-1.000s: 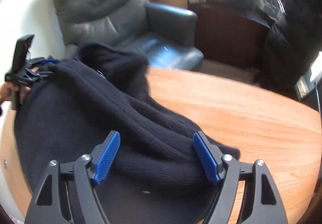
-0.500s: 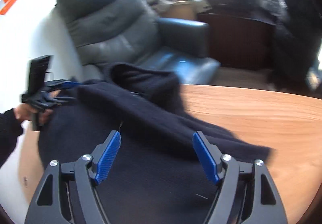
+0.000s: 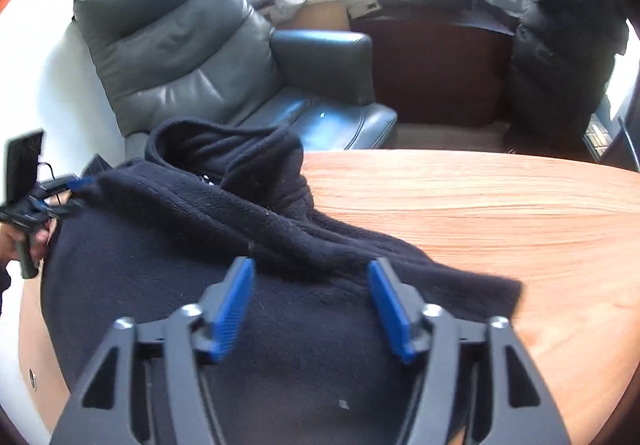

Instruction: Fold clothes

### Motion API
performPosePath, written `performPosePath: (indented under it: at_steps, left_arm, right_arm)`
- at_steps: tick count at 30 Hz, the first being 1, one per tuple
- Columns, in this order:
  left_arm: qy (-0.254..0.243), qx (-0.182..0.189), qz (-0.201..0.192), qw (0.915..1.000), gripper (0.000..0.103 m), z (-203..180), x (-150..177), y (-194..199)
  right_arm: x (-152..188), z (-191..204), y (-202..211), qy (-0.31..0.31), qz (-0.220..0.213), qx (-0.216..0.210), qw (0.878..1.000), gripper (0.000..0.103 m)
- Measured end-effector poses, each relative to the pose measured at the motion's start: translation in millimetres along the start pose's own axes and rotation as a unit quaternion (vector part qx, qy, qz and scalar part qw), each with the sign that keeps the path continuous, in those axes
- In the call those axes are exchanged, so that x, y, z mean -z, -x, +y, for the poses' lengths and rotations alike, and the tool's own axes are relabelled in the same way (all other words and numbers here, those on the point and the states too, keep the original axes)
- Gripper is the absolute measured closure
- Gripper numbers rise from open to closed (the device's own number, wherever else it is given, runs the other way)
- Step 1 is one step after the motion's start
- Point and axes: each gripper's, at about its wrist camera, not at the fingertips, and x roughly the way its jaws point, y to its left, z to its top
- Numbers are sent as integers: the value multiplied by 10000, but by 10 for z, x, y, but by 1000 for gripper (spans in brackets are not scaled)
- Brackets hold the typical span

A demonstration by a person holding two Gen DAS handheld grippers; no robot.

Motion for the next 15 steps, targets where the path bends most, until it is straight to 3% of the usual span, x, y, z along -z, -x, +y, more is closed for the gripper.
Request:
performPosePath:
  at_steps: [4, 7, 9, 11, 13, 15]
  left_arm:
    - [148, -200, -333, 9991, 9, -63, -3, 129]
    - [86, -25, -979, 9952, 8, -173, 151, 531]
    - [281, -182, -1119, 9932, 5, -106, 288, 707]
    - [553, 18, -1050, 9929, 5, -2, 433, 798]
    - [531, 582, -957, 9923, 5, -28, 541, 838]
    - [238, 740, -897, 9929, 5, -162, 545, 811]
  right_arm:
    - [217, 22, 105, -18, 123, 114, 9999, 30]
    - [436, -118, 194, -109, 253, 775, 9966, 32]
    - [551, -266, 336, -311, 203, 1068, 9936, 35]
    - [616, -312, 479, -376, 151, 1493, 9880, 34]
    - [634, -270, 634, -461, 72, 1229, 9913, 34]
    - [593, 31, 691, -227, -52, 636, 9977, 31]
